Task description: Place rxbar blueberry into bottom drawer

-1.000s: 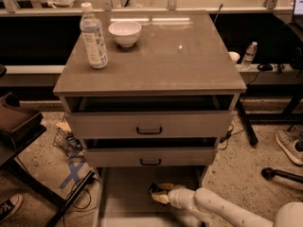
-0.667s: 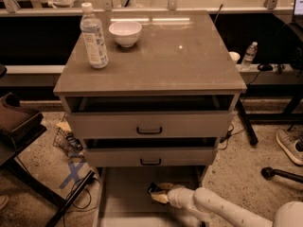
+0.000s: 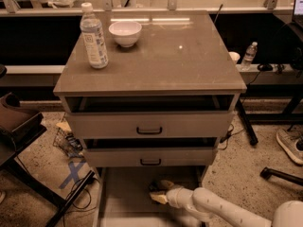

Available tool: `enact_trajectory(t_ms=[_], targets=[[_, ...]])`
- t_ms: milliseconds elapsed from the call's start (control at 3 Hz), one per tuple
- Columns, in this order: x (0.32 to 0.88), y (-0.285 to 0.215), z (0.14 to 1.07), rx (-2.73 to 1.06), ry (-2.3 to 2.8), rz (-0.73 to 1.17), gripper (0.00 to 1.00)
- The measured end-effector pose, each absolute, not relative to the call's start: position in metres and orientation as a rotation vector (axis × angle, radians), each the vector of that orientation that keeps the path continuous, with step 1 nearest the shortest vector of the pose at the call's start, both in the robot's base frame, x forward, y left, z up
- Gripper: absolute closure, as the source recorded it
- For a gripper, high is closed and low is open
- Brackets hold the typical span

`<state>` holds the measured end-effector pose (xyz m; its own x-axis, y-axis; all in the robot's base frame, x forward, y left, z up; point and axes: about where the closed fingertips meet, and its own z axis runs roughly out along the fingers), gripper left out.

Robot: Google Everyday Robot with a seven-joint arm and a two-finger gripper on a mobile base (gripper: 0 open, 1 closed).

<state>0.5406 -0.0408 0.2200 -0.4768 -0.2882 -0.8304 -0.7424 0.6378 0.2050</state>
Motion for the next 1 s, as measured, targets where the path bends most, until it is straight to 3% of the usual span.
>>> enact_trajectory(t_ms=[333, 1000], targets=[[0.5402, -0.0394, 0.2199, -0.804, 2.051, 0.719, 0.00], [0.5410, -0.0378, 0.2197, -0.799, 2.070, 0.705, 0.00]])
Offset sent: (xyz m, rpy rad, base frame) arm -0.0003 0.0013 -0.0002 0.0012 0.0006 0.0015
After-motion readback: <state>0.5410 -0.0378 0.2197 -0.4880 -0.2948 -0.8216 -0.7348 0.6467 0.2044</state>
